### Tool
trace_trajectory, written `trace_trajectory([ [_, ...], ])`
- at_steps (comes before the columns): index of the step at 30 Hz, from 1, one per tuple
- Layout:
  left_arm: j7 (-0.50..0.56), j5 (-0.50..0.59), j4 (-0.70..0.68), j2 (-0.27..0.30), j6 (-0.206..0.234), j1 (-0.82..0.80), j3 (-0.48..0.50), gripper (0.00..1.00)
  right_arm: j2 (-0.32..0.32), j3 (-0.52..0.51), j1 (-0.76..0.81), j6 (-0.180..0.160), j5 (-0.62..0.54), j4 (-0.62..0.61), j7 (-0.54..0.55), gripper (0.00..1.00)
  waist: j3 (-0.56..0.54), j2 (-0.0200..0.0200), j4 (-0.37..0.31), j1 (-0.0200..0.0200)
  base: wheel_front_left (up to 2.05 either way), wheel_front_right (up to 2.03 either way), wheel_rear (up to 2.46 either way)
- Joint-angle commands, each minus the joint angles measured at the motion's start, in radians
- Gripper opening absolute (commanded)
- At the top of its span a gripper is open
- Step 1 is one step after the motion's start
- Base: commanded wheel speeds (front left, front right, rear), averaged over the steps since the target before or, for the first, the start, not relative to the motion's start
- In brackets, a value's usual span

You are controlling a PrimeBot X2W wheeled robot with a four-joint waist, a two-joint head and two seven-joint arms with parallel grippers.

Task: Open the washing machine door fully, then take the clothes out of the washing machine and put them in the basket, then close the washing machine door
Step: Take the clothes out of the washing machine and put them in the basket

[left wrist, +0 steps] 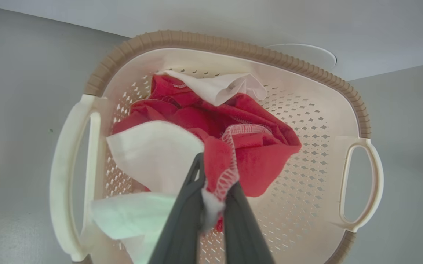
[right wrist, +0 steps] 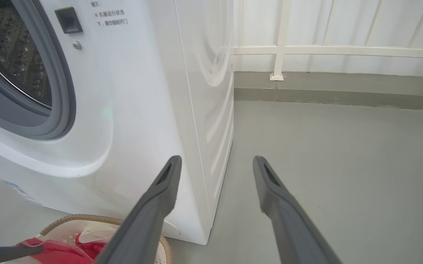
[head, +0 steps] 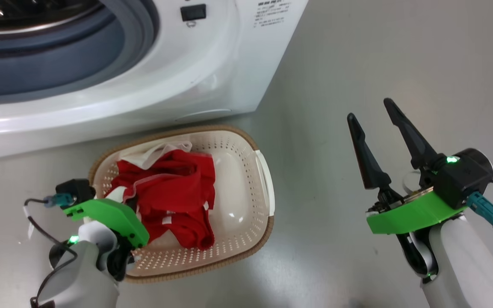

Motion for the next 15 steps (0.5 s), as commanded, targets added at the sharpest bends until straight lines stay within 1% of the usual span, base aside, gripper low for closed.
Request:
trace_trajectory([
  [1,-0.022,-0.015,0.020,0.018,-0.018,-0.018,0.025,0.00,0.005,0.025,-0.013,0.005,0.004,-0.026,-0.006,1.00,0.043,-0.0001,-0.017,0.0000,0.00,0.00,0.00],
  [10,-0.050,-0.020,0.111,0.003,-0.034,-0.059,-0.009,0.00,0.016,0.039,-0.034,0.005,0.007,-0.018,-0.006,1.00,0.065,-0.0001,-0.027,0.0000,0.00,0.00,0.00],
  [11,-0.054,-0.021,0.116,0.002,-0.035,-0.060,-0.013,0.07,0.017,0.040,-0.036,0.005,0.007,-0.016,-0.006,1.00,0.065,-0.0001,-0.028,0.0000,0.00,0.00,0.00],
  [13,-0.062,-0.024,0.125,0.000,-0.036,-0.062,-0.018,0.14,0.018,0.042,-0.037,0.005,0.007,-0.014,-0.006,1.00,0.062,-0.0001,-0.028,0.0000,0.00,0.00,0.00],
  [14,-0.065,-0.025,0.128,0.000,-0.037,-0.061,-0.022,0.20,0.019,0.043,-0.037,0.005,0.007,-0.013,-0.006,1.00,0.060,-0.0001,-0.028,0.0000,0.00,0.00,0.00],
  [15,-0.071,-0.025,0.130,-0.001,-0.038,-0.061,-0.026,0.31,0.019,0.042,-0.037,0.005,0.007,-0.011,-0.006,1.00,0.057,-0.0001,-0.027,0.0000,0.00,0.00,0.00],
])
